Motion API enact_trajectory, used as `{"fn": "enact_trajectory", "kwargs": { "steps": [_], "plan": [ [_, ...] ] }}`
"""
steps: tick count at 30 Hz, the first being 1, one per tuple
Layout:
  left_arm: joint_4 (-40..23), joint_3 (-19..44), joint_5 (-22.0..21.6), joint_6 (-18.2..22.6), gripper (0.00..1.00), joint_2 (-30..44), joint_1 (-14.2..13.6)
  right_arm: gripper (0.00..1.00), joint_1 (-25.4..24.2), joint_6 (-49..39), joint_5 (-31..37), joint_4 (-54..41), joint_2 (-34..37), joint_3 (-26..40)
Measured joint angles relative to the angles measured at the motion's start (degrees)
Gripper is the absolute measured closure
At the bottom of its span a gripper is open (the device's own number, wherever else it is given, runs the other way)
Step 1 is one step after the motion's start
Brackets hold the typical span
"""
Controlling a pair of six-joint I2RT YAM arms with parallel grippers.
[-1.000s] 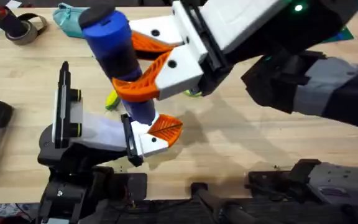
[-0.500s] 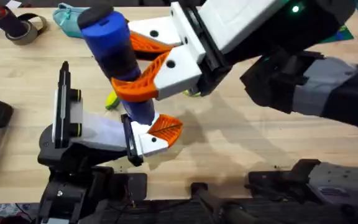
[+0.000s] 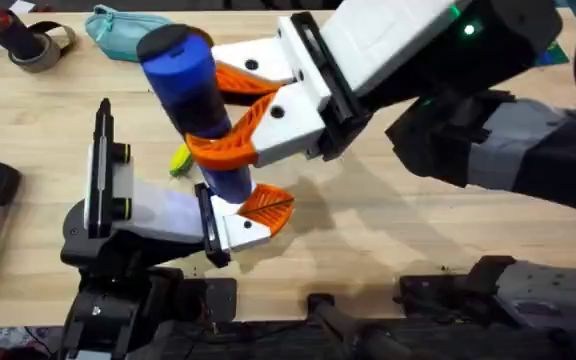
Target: Pick up the gripper from the table and insert it into the empty holder that is missing its gripper. Then pick up a screw, insert it into the mounting hole, and use the screwdriver to tighten it. Finally, clean up the table by picking up the vegetable and placing it into the bucket.
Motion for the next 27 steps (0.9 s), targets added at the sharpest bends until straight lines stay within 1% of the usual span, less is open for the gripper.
{"fn": "enact_trajectory", "kwargs": {
  "steps": [27],
  "plan": [
    [0.00, 0.00, 0.01, -0.01, 0.983, 0.00, 0.00, 0.957, -0.01, -0.23, 2.60, 0.76, 0.06, -0.91]
  ]
}}
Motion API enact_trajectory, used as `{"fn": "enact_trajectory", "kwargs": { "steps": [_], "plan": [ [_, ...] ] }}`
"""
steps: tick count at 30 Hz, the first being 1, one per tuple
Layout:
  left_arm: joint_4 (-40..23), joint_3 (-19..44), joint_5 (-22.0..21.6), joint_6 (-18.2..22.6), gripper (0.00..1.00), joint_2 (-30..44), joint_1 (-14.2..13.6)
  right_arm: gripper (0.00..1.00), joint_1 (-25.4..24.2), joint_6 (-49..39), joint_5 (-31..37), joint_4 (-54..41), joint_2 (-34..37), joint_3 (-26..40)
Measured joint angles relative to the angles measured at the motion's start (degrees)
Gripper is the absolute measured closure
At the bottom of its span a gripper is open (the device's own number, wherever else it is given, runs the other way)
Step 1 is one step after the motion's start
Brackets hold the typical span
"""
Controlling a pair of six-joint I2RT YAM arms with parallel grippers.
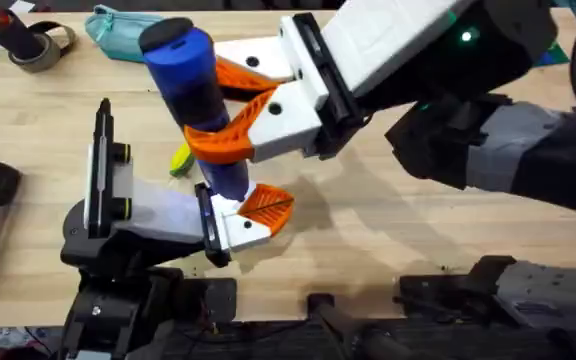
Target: Pick up the gripper from the table and insert it into the empty holder that is missing its gripper. Then pick up a screw, insert it into the mounting hole, and use the screwdriver to tighten it. Finally, clean up the table by picking up the vegetable and placing it into the bucket.
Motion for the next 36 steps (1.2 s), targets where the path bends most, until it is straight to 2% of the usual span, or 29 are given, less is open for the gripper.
{"fn": "enact_trajectory", "kwargs": {
  "steps": [36],
  "plan": [
    [0.00, 0.00, -0.01, 0.00, 0.984, 0.00, 0.00, 0.957, -0.12, 0.70, -0.05, 0.01, 0.68, -0.07]
  ]
}}
